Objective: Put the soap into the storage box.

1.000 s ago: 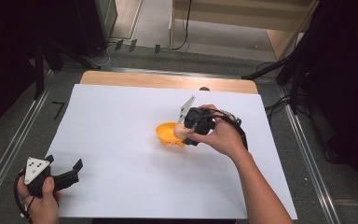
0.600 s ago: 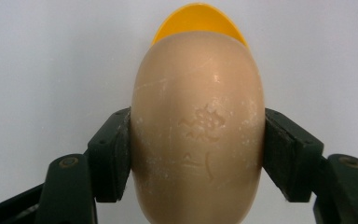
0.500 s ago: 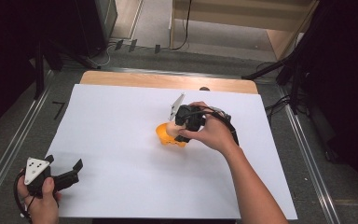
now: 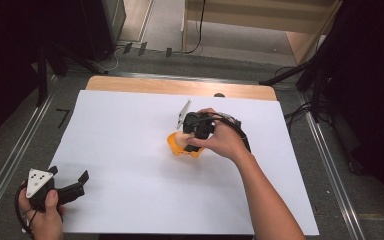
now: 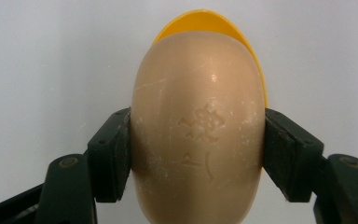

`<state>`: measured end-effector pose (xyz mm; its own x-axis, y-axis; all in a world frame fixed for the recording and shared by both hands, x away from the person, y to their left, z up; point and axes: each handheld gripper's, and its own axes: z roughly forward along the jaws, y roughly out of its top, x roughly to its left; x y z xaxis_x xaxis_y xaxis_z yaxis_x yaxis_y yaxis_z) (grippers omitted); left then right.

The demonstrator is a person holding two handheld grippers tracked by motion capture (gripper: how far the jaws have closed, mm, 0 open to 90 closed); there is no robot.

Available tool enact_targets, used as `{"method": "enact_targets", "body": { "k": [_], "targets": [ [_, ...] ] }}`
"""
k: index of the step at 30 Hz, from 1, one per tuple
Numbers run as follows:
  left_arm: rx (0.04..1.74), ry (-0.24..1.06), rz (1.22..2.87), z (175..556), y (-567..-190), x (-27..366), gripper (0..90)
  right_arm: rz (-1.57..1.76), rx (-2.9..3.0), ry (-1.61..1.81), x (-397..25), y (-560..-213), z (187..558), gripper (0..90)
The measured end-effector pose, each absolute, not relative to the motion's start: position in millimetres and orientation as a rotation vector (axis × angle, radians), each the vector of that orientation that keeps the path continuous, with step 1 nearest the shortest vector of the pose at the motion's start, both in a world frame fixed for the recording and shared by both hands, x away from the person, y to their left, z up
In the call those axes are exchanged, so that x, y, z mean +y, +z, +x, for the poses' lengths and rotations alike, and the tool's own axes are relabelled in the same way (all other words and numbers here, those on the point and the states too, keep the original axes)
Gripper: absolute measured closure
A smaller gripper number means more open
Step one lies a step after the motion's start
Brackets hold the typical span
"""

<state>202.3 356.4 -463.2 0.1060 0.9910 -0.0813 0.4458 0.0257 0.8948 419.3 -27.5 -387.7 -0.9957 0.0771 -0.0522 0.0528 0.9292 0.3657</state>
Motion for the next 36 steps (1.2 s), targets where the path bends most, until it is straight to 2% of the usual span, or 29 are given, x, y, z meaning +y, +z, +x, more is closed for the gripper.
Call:
{"method": "enact_targets", "body": {
  "k": [18,25,36],
  "targets": [
    [1.465,0.823,1.551,202,-463,356,0.0,0.193,3.073,0.562,-31,-394,428,33.0],
    [1.464,0.821,1.553,203,-463,356,0.0,0.242,3.059,0.657,-36,-387,429,29.5],
    [1.465,0.820,1.552,203,-463,356,0.0,0.295,3.039,0.676,-46,-386,424,29.9]
  ]
}}
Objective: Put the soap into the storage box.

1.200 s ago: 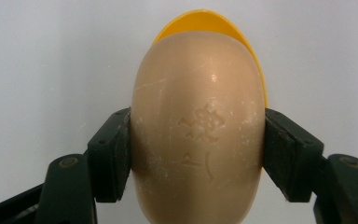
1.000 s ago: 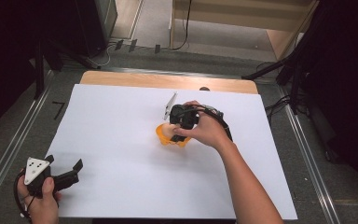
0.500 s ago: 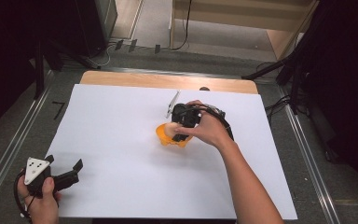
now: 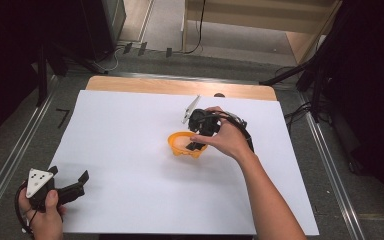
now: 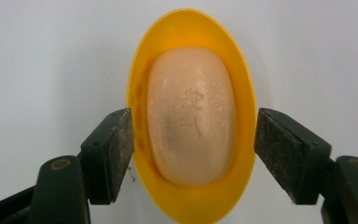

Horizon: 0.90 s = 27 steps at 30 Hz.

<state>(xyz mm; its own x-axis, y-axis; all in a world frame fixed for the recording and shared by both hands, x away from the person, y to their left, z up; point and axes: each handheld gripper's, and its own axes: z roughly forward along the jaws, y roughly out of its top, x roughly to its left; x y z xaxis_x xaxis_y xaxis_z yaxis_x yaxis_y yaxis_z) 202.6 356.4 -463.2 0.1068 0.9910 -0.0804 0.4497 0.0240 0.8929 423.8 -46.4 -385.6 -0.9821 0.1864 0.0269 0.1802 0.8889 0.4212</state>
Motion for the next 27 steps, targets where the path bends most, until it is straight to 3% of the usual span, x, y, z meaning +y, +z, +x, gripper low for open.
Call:
{"method": "enact_targets", "body": {
  "k": [13,27],
  "targets": [
    [1.466,0.823,1.553,203,-463,356,0.0,0.440,2.978,0.753,-77,-378,415,32.5],
    [1.467,0.829,1.553,203,-463,355,0.0,0.562,2.946,0.756,-113,-391,399,33.7]
  ]
}}
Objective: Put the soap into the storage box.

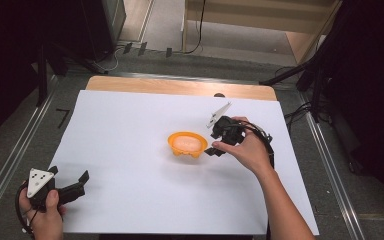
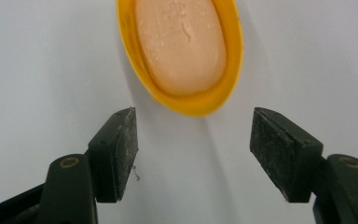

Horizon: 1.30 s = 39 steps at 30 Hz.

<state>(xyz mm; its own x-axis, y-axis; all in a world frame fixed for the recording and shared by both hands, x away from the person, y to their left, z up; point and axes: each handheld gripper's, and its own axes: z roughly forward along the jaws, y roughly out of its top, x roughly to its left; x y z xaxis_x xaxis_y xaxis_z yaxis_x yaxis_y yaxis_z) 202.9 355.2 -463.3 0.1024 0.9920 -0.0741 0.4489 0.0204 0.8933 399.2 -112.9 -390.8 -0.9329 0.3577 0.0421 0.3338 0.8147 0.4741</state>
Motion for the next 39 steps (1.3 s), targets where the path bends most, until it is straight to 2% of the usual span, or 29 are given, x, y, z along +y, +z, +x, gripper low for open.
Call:
{"method": "enact_targets", "body": {
  "k": [12,24,30,39],
  "targets": [
    [1.468,0.831,1.555,203,-463,355,0.0,0.674,2.906,0.810,-136,-403,383,33.3],
    [1.469,0.833,1.555,203,-463,355,0.0,0.782,2.825,0.871,-159,-415,365,25.3],
    [1.469,0.833,1.556,203,-463,355,0.0,0.846,2.760,0.871,-168,-421,355,14.5],
    [1.469,0.835,1.560,203,-463,355,0.0,0.950,2.700,0.951,-187,-429,342,14.6]
  ]
}}
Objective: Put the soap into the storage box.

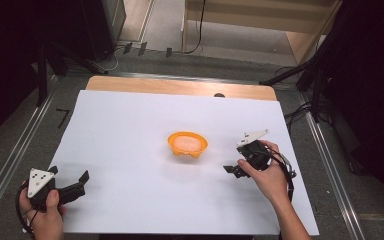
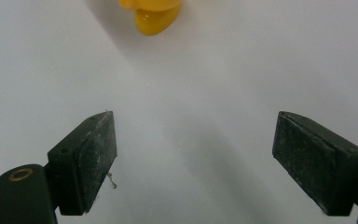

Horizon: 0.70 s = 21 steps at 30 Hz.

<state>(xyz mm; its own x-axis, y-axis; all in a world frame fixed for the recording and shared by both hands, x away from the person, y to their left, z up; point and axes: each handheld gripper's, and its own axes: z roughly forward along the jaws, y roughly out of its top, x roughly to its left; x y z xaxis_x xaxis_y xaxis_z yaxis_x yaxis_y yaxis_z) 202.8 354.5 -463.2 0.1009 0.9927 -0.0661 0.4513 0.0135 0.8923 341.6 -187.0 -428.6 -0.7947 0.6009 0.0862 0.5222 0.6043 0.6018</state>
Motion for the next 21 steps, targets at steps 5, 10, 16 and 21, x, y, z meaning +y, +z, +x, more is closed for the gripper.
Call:
{"method": "enact_targets", "body": {
  "k": [5,10,16,21],
  "targets": [
    [1.469,0.833,1.566,203,-463,354,0.0,0.974,2.680,0.989,-200,-434,333,14.4],
    [1.470,0.834,1.566,203,-463,354,0.0,1.007,2.648,1.022,-215,-438,324,14.3],
    [1.470,0.837,1.565,203,-463,354,0.0,1.025,2.620,1.029,-228,-445,314,13.8],
    [1.470,0.838,1.563,203,-463,354,0.0,1.048,2.582,1.115,-242,-451,306,13.6]
  ]
}}
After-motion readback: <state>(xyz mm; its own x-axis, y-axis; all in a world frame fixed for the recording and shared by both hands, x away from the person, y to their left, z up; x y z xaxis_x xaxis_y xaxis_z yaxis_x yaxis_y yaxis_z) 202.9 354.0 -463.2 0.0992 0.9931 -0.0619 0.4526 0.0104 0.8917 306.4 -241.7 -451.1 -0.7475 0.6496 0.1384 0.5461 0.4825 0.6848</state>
